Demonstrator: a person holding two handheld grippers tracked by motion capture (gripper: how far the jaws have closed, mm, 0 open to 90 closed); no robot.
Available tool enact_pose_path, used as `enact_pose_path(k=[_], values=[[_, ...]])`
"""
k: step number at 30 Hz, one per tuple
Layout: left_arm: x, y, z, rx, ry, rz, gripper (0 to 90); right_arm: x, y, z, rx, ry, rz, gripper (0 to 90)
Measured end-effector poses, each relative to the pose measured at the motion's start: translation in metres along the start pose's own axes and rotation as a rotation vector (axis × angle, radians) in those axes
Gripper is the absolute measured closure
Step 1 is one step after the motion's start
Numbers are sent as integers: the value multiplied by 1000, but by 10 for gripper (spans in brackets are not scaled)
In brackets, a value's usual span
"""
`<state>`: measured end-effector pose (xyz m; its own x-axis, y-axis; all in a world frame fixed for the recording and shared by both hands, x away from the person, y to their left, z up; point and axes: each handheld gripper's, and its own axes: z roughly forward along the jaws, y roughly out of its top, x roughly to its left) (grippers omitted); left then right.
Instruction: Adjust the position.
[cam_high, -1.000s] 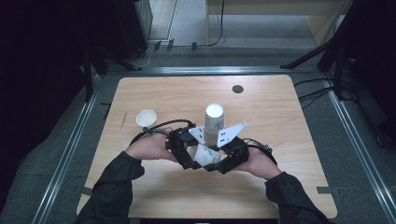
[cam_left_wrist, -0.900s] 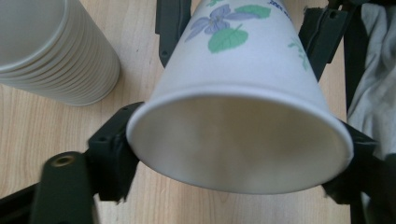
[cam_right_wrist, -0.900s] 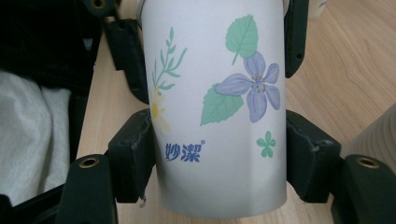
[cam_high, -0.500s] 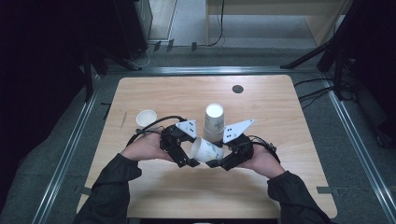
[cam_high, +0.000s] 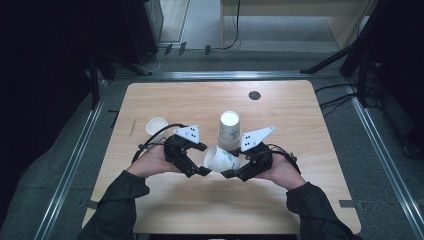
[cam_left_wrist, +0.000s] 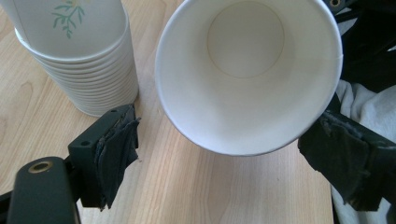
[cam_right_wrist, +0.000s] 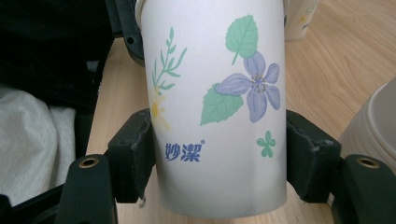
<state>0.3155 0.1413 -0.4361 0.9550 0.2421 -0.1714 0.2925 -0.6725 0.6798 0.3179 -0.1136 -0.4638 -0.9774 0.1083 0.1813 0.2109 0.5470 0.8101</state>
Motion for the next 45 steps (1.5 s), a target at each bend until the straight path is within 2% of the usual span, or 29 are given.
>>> enact_pose_path(k=[3, 7, 13, 15, 23, 25, 34, 39, 42, 45], values=[[0, -3, 0, 2, 1, 2, 125, 0, 0, 0, -2, -1, -1, 337], [0, -9, 3, -24, -11, -35, 128, -1, -1, -2, -10, -2, 1, 337], [-3, -11, 9, -36, -4, -39, 128, -1, -2, -3, -11, -2, 3, 337], [-2, -10, 9, -57, -16, -52, 128, -1, -2, -3, -12, 3, 1, 337], [0, -7, 9, -117, -31, -62, 123, -1, -2, 0, -5, 17, 5, 336], [1, -8, 10, -126, -49, -65, 123, -2, -2, 0, -10, 27, 6, 337], [0, -7, 12, -167, -71, -55, 139, -2, -1, 1, -21, 33, 7, 337], [-1, -5, 13, -175, -73, -49, 147, -2, -1, 2, -23, 39, 8, 337], [-2, -5, 14, -170, -67, -33, 197, -2, -1, 3, -14, 46, 10, 337], [-1, -5, 14, -169, -64, -38, 212, -3, -1, 4, -11, 46, 18, 339]])
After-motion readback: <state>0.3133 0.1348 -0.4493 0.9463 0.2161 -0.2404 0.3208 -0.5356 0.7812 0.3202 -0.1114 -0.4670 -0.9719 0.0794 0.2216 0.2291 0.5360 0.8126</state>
